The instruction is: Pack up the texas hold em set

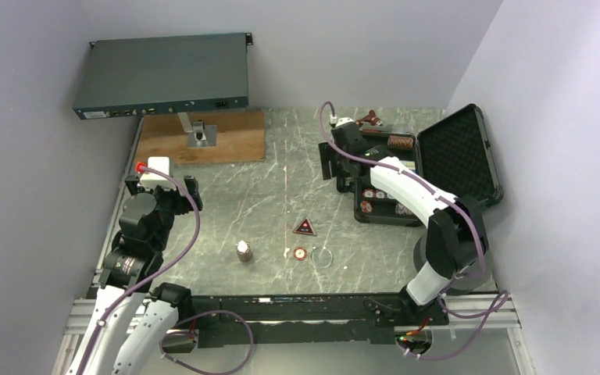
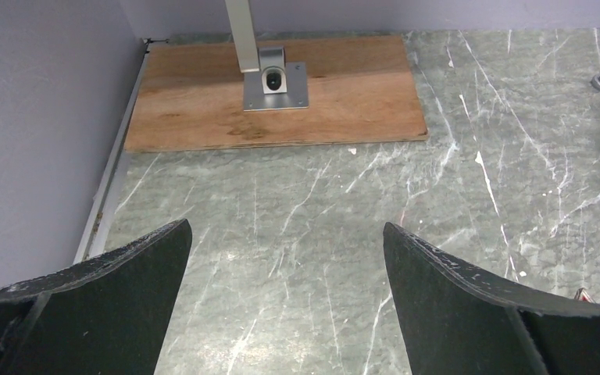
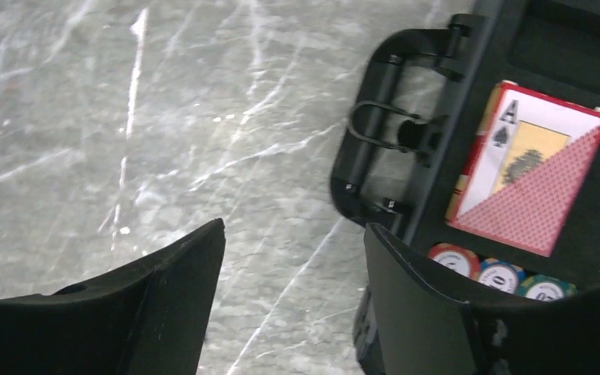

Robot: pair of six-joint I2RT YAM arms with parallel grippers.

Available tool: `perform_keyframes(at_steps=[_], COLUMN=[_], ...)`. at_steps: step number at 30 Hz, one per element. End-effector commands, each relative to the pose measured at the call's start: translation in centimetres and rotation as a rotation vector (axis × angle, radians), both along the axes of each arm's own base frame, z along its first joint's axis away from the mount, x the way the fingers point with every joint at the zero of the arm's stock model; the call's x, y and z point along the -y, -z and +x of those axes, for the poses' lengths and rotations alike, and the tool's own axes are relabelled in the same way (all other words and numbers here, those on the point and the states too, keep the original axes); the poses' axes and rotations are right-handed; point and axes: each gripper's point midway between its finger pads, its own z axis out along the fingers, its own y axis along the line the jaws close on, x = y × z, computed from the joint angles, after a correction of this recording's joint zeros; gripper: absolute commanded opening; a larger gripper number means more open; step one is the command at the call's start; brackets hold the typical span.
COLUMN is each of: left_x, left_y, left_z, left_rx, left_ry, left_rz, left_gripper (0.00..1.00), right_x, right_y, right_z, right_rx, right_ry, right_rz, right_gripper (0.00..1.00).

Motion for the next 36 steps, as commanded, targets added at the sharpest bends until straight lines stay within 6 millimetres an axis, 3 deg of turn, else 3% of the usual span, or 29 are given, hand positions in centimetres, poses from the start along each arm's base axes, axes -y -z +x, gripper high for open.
perform_keyframes(at_steps=[1,5,8,16,27,36], left_x=[0.2,0.0,0.1,0.0,0.0,-0.1], left_y=[-0.6,-0.7,-0.7,-0.5,-0.1,-0.1], left_z=[0.0,-0.1,0.0,0.0,0.3,0.3], left_rx=[0.013,0.020,0.023,0.017,-0.003,-0.003], left_ry=[0.010,0.005,0.007,0.004,0.000,-0.004], left_rz=[0.002,0.001,0.000,0.005,0.011,0.015], left_gripper=[1.00,1.00,1.00,1.00,1.00,1.00], right_x=[-2.2,-3.6,-4.5,-6.6,-10.7,-15.2], right_y=[-2.2,-2.7,-3.1,-4.5,-6.4,-4.2], right_z=[-1.3,-2.7,-3.7,-6.6,-12.4,-16.7], right_rx=[0.063,0.071,0.089,0.151,0.205,0.159], right_ry=[-0.110,-0.166,-0.204,-0.312,-0.505,-0.677], right_rz=[0.018,0.048,0.070,0.152,0.341,0.329], right_gripper=[0.74,0.94,0.99,1.00,0.95,0.92])
